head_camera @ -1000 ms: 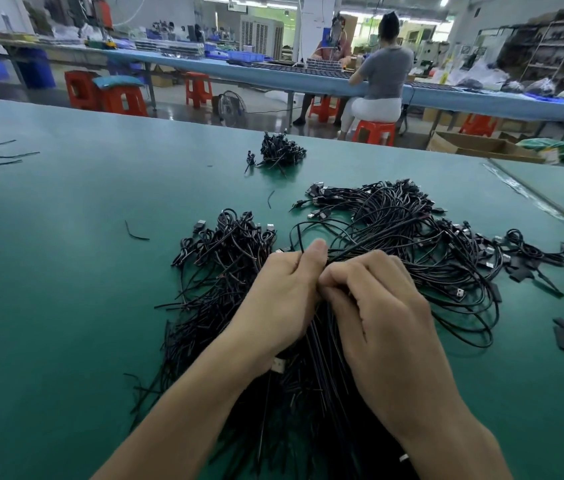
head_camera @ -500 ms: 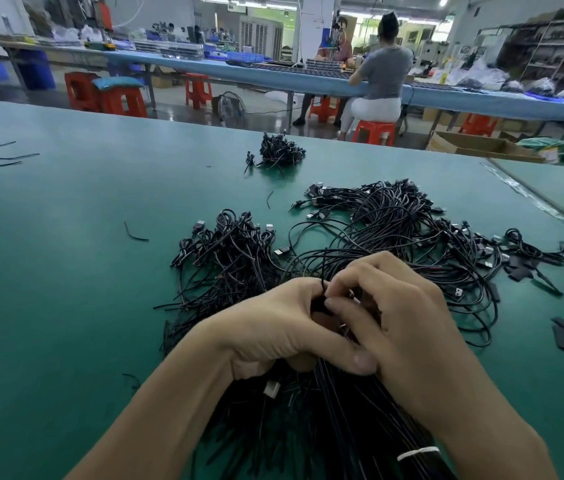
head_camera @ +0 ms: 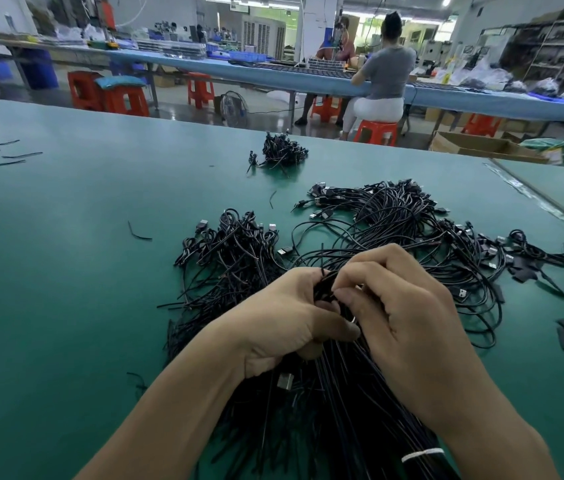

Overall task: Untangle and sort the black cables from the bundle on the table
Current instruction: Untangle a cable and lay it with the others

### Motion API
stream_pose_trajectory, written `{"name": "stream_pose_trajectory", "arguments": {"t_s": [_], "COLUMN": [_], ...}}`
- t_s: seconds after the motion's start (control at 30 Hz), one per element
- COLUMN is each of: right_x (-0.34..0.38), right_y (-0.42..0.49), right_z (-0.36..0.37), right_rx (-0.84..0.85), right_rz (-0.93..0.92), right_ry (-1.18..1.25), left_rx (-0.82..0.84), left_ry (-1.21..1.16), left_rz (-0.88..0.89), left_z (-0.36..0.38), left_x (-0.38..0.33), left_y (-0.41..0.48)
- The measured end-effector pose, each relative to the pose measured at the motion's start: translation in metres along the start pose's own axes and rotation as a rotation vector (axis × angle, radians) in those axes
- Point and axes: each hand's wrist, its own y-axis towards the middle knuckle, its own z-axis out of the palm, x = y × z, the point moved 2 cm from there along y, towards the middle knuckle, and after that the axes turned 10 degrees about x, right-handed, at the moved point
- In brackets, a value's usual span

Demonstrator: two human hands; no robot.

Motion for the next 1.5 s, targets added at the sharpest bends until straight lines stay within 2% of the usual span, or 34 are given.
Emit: {"name": "stream_pose_trajectory", "arguments": {"t_s": [0.2, 0.4, 0.57, 0.73, 0.87, 1.07, 1.5], "right_x": [0.003, -0.002, -0.002, -0.004, -0.006, -0.005, -0.002], "right_y": [0.0, -0.001, -0.002, -0.003, -0.003, -0.002, 0.0], "right_z": [0.0, 0.002, -0.001, -0.002, -0.001, 0.002, 0.0], "right_rx": [-0.023, 0.102, 0.091, 0.113, 0.171, 0.19, 0.159], "right_rz": [0.002, 0.147, 0.1, 0.072, 0.079, 0.069, 0.024], "right_ry": [-0.002, 0.009, -0.043, -0.03, -0.058, -0.043, 0.012], "left_rx": [-0.065, -0.126, -0.157, -0.121, -0.127, -0.146, -0.031], "left_ry": [0.243, 0.549, 0.687, 0.607, 0.685, 0.678, 0.459], "left_rz": [0.058, 0.094, 0.099, 0.084, 0.062, -0.022, -0.009], "left_z": [0.003, 0.007, 0.005, 0.003, 0.001, -0.002, 0.003], "left_x": [0.005, 0.007, 0.01, 0.011, 0.014, 0.015, 0.013], "left_y": [0.003, 0.009, 0.011, 0.011, 0.012, 0.013, 0.007]}}
